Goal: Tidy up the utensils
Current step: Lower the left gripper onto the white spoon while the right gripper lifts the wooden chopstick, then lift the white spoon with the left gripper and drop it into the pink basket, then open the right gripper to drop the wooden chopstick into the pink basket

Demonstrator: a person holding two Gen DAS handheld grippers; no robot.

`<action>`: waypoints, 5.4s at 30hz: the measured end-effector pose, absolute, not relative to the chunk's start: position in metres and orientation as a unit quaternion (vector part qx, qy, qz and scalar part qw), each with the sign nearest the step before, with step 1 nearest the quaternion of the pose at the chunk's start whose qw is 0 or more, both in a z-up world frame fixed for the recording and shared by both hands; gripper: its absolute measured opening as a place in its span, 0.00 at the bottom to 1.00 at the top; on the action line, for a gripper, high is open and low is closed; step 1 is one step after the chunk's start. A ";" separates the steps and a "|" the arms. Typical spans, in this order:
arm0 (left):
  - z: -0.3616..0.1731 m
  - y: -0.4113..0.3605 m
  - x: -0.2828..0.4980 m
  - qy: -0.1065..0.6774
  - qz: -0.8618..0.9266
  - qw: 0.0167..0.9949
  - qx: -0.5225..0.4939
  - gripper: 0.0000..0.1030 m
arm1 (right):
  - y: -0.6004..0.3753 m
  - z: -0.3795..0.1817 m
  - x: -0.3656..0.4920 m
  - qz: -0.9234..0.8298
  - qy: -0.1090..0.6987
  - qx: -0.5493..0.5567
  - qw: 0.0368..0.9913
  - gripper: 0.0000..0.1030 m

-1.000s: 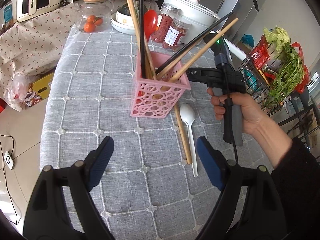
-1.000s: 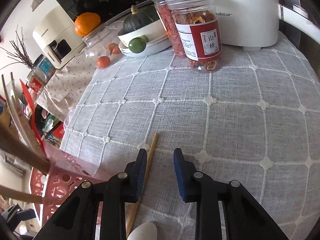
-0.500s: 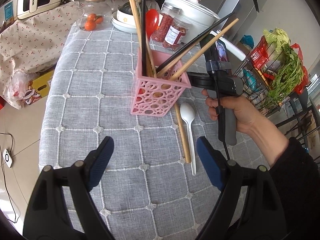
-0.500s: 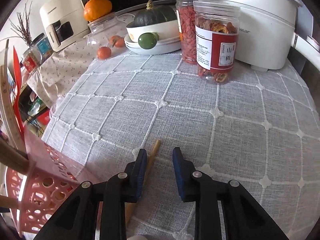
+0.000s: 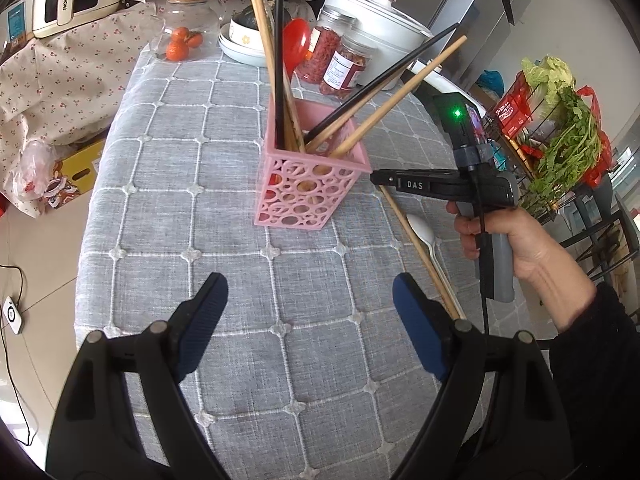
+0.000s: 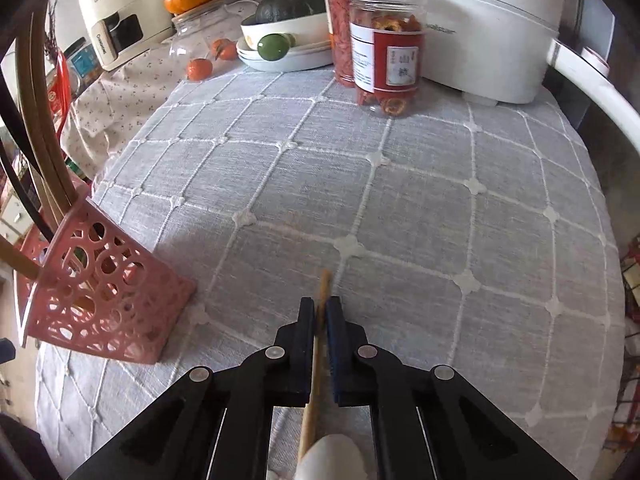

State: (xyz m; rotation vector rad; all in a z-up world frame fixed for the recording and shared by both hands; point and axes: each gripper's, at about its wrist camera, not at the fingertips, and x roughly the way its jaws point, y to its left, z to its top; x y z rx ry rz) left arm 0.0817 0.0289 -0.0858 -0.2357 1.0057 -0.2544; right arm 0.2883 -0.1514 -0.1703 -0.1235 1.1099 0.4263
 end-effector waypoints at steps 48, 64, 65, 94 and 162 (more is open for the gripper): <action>-0.125 -0.144 0.162 0.550 -0.138 0.824 -0.011 0.53 | -0.315 0.025 0.126 0.117 0.358 0.105 0.920 0.06; -0.164 -0.183 0.196 0.615 -0.105 0.779 0.063 0.40 | -0.324 -0.007 0.147 0.101 0.395 0.102 0.908 0.06; -0.164 -0.182 0.195 0.616 -0.107 0.778 0.063 0.40 | -0.323 -0.008 0.147 0.100 0.397 0.100 0.907 0.06; 0.011 -0.106 0.100 0.293 -0.174 0.939 0.041 0.37 | -0.286 0.034 0.127 0.140 0.323 0.102 0.930 0.06; -0.049 0.059 0.112 0.373 0.038 0.922 -0.100 0.88 | -0.149 0.026 0.168 0.228 0.241 0.171 0.927 0.06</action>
